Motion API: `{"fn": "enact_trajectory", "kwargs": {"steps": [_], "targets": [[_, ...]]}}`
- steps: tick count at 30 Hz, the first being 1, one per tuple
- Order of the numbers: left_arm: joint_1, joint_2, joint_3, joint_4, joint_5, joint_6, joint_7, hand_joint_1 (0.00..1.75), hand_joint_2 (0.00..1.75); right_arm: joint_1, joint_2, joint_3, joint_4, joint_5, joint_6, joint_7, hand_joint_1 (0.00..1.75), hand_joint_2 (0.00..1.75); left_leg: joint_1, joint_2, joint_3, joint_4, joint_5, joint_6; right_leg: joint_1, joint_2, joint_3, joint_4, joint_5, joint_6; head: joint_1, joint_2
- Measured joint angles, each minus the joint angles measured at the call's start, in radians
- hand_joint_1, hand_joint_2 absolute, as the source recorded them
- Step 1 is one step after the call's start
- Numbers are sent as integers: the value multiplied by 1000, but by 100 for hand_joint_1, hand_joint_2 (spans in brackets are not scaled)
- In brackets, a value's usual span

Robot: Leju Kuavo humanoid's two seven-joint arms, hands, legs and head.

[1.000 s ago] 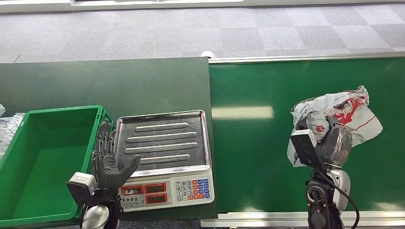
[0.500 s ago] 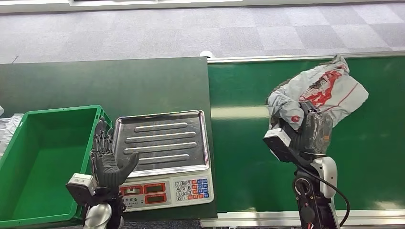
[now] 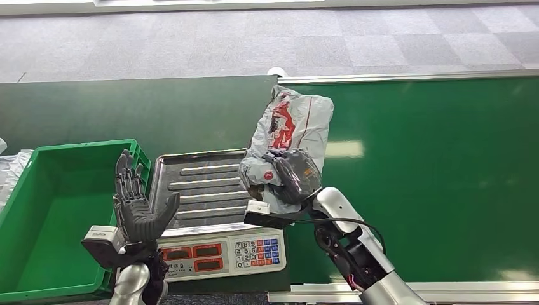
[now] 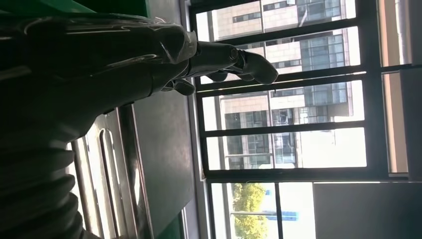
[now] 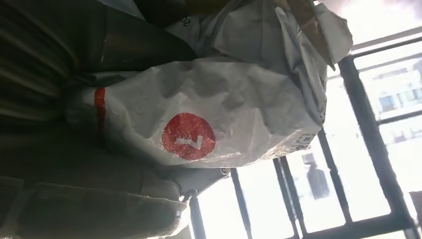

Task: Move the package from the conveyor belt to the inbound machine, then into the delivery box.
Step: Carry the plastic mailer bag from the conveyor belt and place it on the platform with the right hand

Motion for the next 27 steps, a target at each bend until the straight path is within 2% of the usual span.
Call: {"fn": "enact_trajectory", "kwargs": {"steps": [9,14,20,21,22,25,26,27], "targets": [[-12,0,-14,5,0,32,0,0,175,-15,44,172,128,-133,15,-98,175,175,0,0,0,0,0,0,0,0,0,0,0,0,0,0],[-11,0,-14,5,0,31,0,0,175,-14,49,206,148,-161,27,-112,175,175,0,0,0,0,0,0,0,0,0,0,0,0,0,0],[-13,0,-15,8,2,29,0,0,175,-7,76,230,178,-272,91,-177,175,175,0,0,0,0,0,0,1,0,0,0,0,0,0,0],[-13,0,-15,8,2,29,0,0,175,-6,81,234,183,-287,93,-183,167,175,0,0,0,0,0,0,1,0,0,0,0,0,0,0],[-13,0,-15,8,2,29,0,0,175,-5,86,236,188,-302,95,-188,140,175,0,0,0,0,0,0,1,0,0,0,0,0,0,0],[-12,0,-14,8,2,31,0,0,175,-5,94,241,196,-368,106,-204,25,175,0,0,0,0,0,0,1,0,0,0,0,0,0,0],[-12,0,-14,8,2,32,0,0,175,-5,95,241,196,-397,116,-213,7,175,0,0,0,0,0,0,1,0,0,0,0,0,0,0],[-12,0,-14,8,2,32,0,0,175,-4,97,240,197,-433,134,-225,1,175,0,0,0,0,0,0,1,0,0,0,0,0,0,0]]}}
